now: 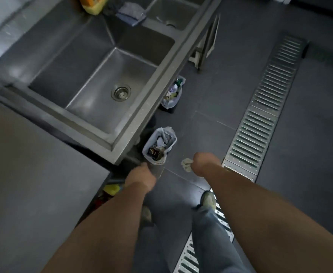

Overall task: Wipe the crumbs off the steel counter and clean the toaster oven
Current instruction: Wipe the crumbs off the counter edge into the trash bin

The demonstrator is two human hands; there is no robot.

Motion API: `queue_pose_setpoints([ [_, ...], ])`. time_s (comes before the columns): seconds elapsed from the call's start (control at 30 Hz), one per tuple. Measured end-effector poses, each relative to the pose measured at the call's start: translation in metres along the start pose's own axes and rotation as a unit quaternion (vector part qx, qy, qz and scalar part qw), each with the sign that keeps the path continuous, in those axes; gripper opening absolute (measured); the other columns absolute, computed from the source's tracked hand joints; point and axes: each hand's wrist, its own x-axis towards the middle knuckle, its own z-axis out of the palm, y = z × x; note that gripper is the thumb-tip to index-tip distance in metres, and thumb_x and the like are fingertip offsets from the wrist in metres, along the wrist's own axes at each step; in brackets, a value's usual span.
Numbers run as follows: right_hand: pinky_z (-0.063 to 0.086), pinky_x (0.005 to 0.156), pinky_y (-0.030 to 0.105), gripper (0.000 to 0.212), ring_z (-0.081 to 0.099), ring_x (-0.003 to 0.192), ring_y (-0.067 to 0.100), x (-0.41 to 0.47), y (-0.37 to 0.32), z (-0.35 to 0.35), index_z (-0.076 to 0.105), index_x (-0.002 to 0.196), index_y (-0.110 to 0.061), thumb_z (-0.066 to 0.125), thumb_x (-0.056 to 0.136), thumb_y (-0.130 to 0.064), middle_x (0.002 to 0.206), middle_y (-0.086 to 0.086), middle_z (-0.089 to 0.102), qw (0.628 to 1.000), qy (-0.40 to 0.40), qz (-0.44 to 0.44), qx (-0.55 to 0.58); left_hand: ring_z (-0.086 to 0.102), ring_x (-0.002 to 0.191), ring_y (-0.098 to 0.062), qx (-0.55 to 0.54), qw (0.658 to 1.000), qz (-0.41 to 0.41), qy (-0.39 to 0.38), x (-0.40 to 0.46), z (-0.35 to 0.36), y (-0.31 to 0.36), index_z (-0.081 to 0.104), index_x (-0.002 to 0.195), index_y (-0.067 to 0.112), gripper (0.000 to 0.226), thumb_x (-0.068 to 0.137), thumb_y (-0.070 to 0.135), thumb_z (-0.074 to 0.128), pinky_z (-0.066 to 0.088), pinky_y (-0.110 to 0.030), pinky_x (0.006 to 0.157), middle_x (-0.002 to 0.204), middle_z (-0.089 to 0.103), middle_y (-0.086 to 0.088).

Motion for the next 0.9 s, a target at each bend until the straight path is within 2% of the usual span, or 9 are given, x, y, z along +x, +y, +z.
queue_pose_setpoints([
  [0.1,0.049,0.084,0.035,0.034,0.061,0.109,0.032,0.040,0.012,0.006,0.061,0.121,-0.013,0.050,0.089,-0.018,0.121,0.013,0.063,1.000,-0.013,-0.016,0.009,0.054,0.122,-0.034,-0.006,1.000,-0.019,0.001,0.030,0.016,0.010,0.044,0.135,0.016,0.047,0.095,0.040,0.049,0.045,-0.041,0.099,0.133,0.057,-0.013],
  [0.2,0.052,0.086,0.037,0.033,0.063,0.104,0.032,0.081,0.025,0.016,0.064,0.117,-0.015,0.050,0.087,-0.016,0.116,0.011,0.065,0.999,-0.019,-0.033,0.011,0.055,0.121,-0.032,-0.029,0.999,-0.020,0.028,0.064,0.033,0.015,0.037,0.142,0.019,0.052,0.096,0.039,0.048,0.046,-0.040,0.101,0.133,0.058,-0.012],
  [0.37,0.054,0.087,0.039,0.030,0.064,0.101,0.030,0.146,0.036,0.053,0.064,0.114,-0.020,0.052,0.087,-0.017,0.114,0.009,0.063,0.999,-0.001,-0.046,0.002,0.048,0.131,-0.033,-0.007,0.997,-0.052,0.059,0.127,0.056,0.009,0.019,0.154,0.019,0.063,0.100,0.041,0.042,0.042,-0.041,0.105,0.145,0.048,-0.013],
  [0.47,0.055,0.086,0.039,0.026,0.064,0.098,0.030,0.181,0.034,0.079,0.064,0.110,-0.021,0.053,0.087,-0.019,0.112,0.008,0.062,0.998,0.016,-0.063,-0.003,0.045,0.134,-0.034,-0.029,0.995,-0.052,0.080,0.162,0.078,0.009,0.021,0.153,0.020,0.062,0.099,0.039,0.045,0.041,-0.042,0.105,0.149,0.044,-0.013],
  [0.6,0.053,0.085,0.037,0.025,0.063,0.099,0.030,0.228,0.023,0.107,0.065,0.110,-0.021,0.052,0.088,-0.022,0.111,0.007,0.059,0.994,0.052,-0.094,-0.007,0.059,0.114,-0.034,-0.027,0.995,-0.032,0.087,0.209,0.114,0.011,0.029,0.146,0.023,0.052,0.098,0.037,0.045,0.048,-0.039,0.087,0.129,0.060,-0.013],
  [0.8,0.054,0.081,0.037,0.030,0.063,0.097,0.031,0.301,-0.002,0.156,0.061,0.119,-0.022,0.051,0.091,-0.022,0.113,0.006,0.056,0.985,0.097,-0.141,-0.012,0.062,0.105,-0.032,-0.052,0.990,-0.033,0.130,0.288,0.166,-0.006,0.025,0.145,0.020,0.051,0.100,0.036,0.041,0.050,-0.040,0.080,0.117,0.064,-0.013],
  [0.9,0.052,0.073,0.035,0.031,0.063,0.093,0.031,0.329,-0.009,0.186,0.060,0.121,-0.024,0.049,0.092,-0.026,0.111,0.005,0.055,0.979,0.122,-0.164,-0.017,0.063,0.105,-0.033,-0.069,0.987,-0.058,0.135,0.322,0.190,-0.021,0.023,0.147,0.021,0.054,0.100,0.039,0.041,0.049,-0.039,0.077,0.118,0.064,-0.015],
])
